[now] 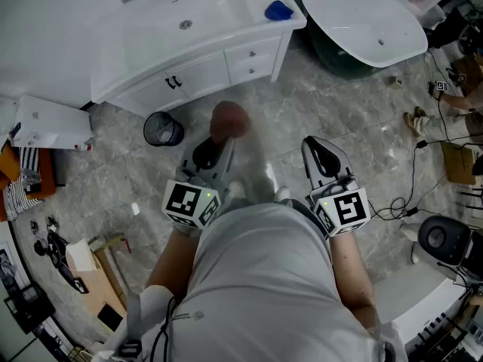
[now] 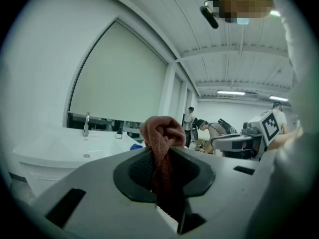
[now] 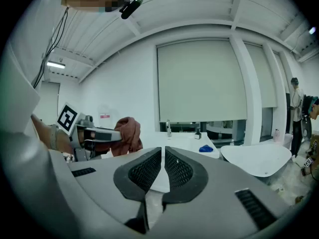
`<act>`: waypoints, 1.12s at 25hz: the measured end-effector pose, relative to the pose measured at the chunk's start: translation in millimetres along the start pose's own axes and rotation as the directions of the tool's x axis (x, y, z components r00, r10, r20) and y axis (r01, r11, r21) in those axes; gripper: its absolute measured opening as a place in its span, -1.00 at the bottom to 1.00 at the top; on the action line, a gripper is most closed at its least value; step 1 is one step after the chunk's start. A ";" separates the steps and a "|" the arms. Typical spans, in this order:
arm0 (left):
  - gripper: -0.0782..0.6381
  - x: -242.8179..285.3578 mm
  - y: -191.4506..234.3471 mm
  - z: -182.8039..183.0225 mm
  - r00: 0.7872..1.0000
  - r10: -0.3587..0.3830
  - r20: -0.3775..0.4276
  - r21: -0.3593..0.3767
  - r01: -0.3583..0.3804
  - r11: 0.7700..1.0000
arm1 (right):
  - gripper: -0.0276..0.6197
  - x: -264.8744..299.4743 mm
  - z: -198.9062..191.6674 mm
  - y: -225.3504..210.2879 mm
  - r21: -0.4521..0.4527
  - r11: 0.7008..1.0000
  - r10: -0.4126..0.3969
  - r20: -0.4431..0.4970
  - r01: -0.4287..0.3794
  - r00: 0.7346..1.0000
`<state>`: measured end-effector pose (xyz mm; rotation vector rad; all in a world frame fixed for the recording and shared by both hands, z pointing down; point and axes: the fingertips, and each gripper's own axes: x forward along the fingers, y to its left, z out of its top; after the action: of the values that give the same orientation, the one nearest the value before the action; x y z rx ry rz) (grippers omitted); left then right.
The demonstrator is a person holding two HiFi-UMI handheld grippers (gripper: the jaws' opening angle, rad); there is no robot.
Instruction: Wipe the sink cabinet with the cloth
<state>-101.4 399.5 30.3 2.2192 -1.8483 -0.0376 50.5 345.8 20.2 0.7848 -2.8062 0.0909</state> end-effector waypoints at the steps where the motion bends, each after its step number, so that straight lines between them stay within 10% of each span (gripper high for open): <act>1: -0.57 -1.1 1.2 -0.4 1.000 -0.001 0.001 -0.001 0.001 1.000 | -0.80 0.9 -0.5 0.8 0.003 1.000 -0.004 -0.002 0.004 1.000; 28: -0.57 -5.9 43.2 -38.4 0.996 -0.047 -0.081 -0.088 0.039 0.995 | -0.80 33.1 -13.1 0.4 0.083 0.996 -0.038 -0.041 0.041 0.998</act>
<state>-137.3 405.0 75.6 2.1682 -1.7226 -0.0321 25.4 331.1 40.7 0.8471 -2.7642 0.2161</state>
